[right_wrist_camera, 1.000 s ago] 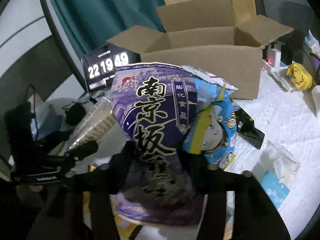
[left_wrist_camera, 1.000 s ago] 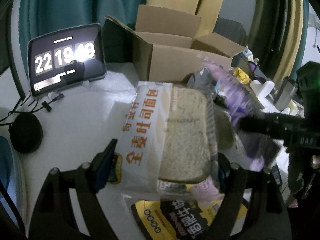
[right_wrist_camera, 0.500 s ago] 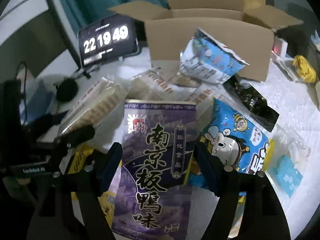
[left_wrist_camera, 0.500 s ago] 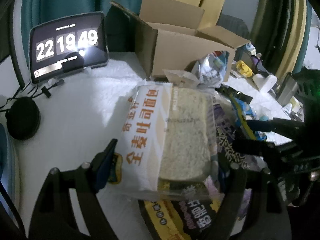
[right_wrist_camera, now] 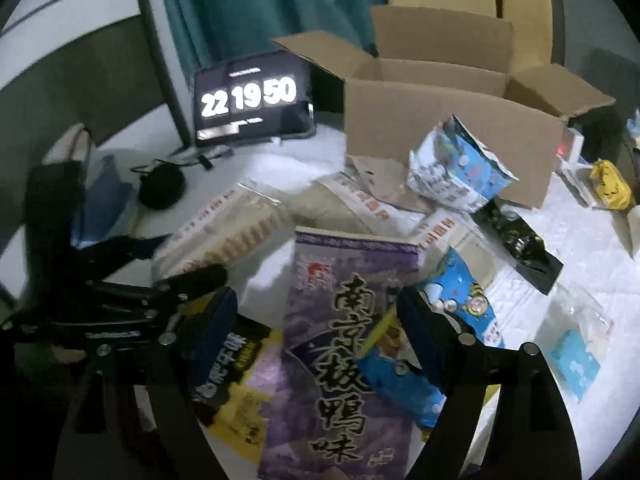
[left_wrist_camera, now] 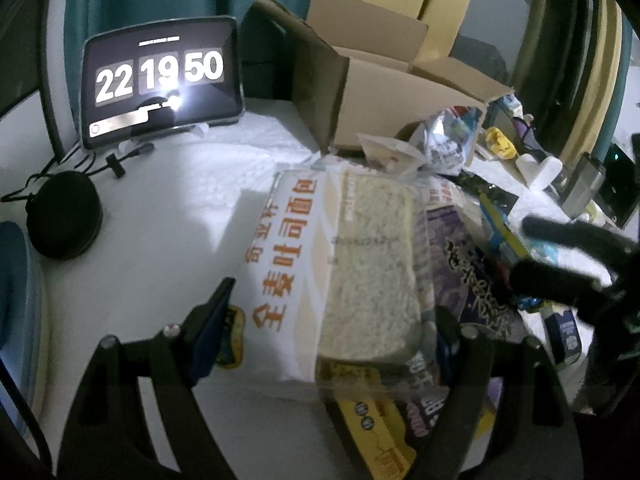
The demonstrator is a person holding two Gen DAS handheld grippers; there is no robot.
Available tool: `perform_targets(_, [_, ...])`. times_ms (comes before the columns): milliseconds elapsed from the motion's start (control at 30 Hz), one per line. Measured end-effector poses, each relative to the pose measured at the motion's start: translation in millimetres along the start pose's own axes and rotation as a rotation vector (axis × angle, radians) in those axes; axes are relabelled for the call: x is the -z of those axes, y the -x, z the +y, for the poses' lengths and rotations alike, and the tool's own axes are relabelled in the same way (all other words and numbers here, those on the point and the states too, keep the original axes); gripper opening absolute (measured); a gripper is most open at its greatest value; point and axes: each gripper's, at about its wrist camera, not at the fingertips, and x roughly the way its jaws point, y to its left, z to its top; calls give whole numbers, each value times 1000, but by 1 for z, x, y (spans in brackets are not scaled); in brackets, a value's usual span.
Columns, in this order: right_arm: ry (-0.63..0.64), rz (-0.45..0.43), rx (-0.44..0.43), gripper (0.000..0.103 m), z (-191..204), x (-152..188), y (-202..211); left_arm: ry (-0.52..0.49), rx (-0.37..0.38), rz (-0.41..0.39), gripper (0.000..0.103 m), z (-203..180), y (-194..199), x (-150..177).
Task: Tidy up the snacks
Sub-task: 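Carry the blue cartoon bag and white bread bag over the box with both tools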
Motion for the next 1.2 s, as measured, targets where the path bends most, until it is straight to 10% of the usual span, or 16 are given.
perform_targets(500, [-76, 138, 286, 84, -49, 18, -33, -5, 1, -19, 83, -2, 5, -3])
perform_targets(667, [-73, 95, 269, 27, -58, 10, -24, -14, -2, -38, 83, -8, 10, -13])
perform_targets(1200, [-74, -133, 162, 9, -75, -47, 51, -99, -16, -125, 83, -52, 19, -75])
